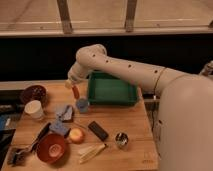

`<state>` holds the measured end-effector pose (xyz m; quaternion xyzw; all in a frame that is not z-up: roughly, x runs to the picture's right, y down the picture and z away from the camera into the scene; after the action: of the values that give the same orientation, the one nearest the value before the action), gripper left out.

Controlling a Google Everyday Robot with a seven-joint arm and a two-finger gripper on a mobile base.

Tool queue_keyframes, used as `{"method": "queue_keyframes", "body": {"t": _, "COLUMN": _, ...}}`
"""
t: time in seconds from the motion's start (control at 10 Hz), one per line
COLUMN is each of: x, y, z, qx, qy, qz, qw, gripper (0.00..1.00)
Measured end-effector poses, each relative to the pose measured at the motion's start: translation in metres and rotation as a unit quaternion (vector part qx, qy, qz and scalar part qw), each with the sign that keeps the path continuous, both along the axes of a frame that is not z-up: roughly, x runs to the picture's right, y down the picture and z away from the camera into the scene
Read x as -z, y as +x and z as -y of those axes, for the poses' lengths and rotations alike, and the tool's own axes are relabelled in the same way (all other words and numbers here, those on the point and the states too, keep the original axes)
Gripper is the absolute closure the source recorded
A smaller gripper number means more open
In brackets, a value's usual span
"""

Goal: Place pepper in red bowl

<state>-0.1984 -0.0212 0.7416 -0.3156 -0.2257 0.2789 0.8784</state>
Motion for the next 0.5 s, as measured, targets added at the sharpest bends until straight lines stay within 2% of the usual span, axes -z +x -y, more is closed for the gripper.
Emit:
{"method": "queue_keyframes", "body": {"t": 0.2, "x": 0.014, "y": -0.018, "z": -0.008, "qx": 0.012, "qy": -0.016, "qz": 0.030, "qw": 0.9994, "gripper": 1.00}}
{"method": "queue_keyframes", "body": {"t": 0.5, "x": 0.043, "y": -0.053, "z": -0.033, "qx": 0.053, "qy": -0.042, "qz": 0.059, "qw": 0.9960, "gripper": 1.00}}
